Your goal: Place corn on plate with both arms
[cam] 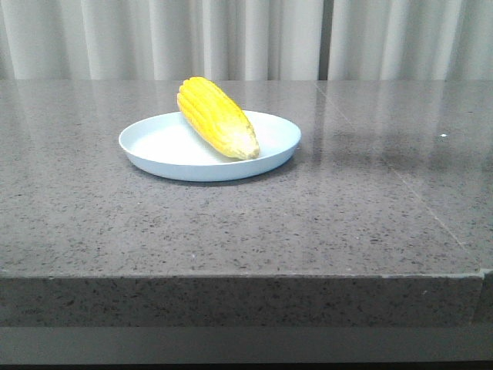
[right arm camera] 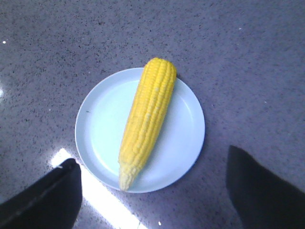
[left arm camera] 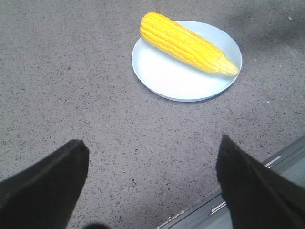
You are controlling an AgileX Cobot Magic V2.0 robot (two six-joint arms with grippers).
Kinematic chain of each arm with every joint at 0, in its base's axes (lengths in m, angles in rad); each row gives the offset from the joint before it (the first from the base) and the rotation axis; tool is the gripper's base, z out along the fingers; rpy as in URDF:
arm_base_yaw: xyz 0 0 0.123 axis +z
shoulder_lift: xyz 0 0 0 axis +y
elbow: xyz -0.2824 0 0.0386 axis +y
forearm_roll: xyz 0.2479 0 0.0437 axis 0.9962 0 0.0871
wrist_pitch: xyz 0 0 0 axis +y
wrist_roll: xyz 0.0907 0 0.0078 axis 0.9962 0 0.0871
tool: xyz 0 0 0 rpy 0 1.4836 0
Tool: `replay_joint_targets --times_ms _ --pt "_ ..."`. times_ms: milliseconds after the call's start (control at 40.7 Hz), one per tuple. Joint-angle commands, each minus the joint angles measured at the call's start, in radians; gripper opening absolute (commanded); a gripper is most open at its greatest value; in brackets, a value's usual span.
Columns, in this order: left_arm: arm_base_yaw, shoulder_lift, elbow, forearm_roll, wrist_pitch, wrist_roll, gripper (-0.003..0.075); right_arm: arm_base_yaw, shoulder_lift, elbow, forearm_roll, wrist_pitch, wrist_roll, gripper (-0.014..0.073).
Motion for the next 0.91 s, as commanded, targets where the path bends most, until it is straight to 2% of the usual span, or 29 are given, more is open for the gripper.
replay_joint_targets --times_ms 0,491,884 --pt "-0.006 0.0 -0.026 0.002 -0.068 -0.011 0.0545 -0.001 -0.156 0.064 -0.05 -0.045 -0.016 0.0636" --pt "-0.006 0.0 -0.026 0.002 -0.068 -0.011 0.0545 -0.002 -0.672 0.599 -0.078 -0.128 -0.015 0.0636" --pt "-0.006 0.0 -0.026 0.002 -0.068 -0.011 0.0545 -0.002 -1.025 0.875 -0.078 -0.191 -0.015 0.0636"
